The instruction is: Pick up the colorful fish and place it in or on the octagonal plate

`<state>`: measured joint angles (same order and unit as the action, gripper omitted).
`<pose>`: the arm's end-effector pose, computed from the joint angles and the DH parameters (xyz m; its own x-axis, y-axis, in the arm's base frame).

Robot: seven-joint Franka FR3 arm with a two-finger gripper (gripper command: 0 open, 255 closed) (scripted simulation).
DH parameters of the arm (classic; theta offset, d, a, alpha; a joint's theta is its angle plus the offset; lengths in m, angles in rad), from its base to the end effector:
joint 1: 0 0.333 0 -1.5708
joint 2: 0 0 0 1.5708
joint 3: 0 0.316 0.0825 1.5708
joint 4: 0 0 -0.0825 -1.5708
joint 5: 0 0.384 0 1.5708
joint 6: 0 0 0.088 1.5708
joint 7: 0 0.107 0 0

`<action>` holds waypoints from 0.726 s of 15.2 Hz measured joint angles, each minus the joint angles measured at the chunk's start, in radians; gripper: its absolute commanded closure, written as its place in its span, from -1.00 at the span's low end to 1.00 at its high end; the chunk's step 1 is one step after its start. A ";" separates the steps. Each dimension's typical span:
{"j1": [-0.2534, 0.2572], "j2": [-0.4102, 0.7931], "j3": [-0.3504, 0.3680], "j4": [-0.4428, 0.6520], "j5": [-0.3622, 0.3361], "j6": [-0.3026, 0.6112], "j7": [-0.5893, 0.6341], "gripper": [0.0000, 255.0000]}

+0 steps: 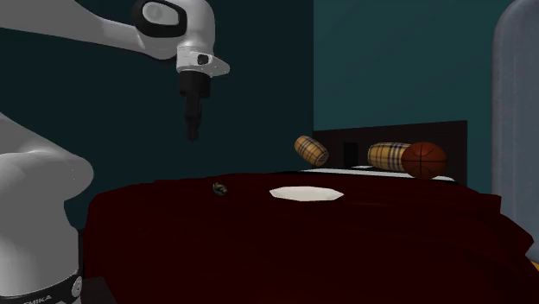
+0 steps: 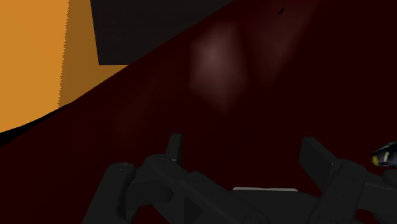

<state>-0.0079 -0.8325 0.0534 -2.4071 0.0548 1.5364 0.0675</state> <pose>0.2896 0.0238 0.5770 0.9984 -0.0391 -0.0398 -0.0396 -0.9991 -0.0127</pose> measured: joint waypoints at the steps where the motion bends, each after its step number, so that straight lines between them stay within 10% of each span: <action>1: 0.000 0.000 0.000 0.000 0.000 0.000 0.000 -1.00; 11: -0.012 0.055 0.237 -0.068 0.203 0.118 0.412 -1.00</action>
<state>-0.0197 -0.7775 0.2902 -2.4754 0.2582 1.6540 0.4794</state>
